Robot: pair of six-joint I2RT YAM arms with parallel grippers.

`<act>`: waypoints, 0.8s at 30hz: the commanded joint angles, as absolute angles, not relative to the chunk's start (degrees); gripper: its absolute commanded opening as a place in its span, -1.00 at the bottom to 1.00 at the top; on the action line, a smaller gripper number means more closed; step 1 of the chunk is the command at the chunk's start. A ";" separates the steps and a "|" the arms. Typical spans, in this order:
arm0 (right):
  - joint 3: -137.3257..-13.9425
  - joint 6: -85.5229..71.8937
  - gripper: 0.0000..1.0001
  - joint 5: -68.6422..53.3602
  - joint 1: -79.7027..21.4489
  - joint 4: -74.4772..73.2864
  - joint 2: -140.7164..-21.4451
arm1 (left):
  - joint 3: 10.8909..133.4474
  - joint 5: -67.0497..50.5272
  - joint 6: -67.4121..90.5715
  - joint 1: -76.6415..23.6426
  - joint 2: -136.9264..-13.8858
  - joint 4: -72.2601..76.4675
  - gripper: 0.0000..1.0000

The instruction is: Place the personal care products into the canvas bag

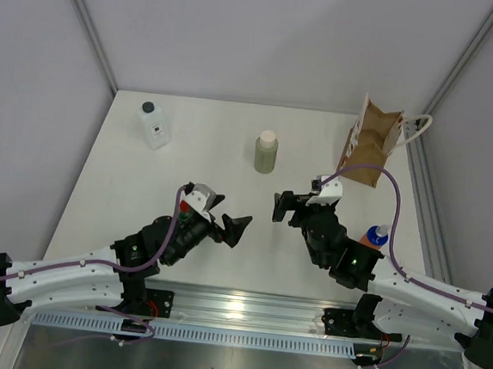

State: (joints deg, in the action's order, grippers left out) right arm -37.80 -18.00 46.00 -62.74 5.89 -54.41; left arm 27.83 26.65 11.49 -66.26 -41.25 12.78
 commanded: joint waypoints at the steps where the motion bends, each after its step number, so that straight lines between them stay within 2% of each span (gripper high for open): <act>1: -39.55 -18.64 0.99 47.55 -63.11 8.26 -53.88 | 28.91 26.72 10.81 -66.53 -41.39 14.50 0.99; 9: -44.72 -17.23 0.99 50.70 -63.11 0.38 -56.42 | 29.36 26.46 11.25 -66.53 -42.45 14.06 0.99; 16: -49.82 -14.06 0.99 62.92 -63.11 -6.14 -57.39 | 28.92 27.51 11.16 -66.53 -42.63 14.50 0.99; 20: -55.09 -17.04 0.99 67.66 -63.11 -16.93 -57.13 | 28.30 28.65 10.72 -66.53 -43.33 15.21 0.99; 22: -57.38 -22.47 0.99 73.98 -63.11 -28.78 -57.30 | 28.91 29.00 10.72 -66.53 -43.59 14.86 0.99; 24: -60.02 -34.84 0.99 76.98 -62.84 -43.72 -57.13 | 28.83 28.48 10.90 -66.53 -43.59 14.85 0.98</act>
State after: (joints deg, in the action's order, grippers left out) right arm -55.79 -20.40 66.17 -62.78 -22.28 -57.56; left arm 27.83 27.44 11.46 -66.26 -43.44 12.82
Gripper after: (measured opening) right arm 0.993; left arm 0.994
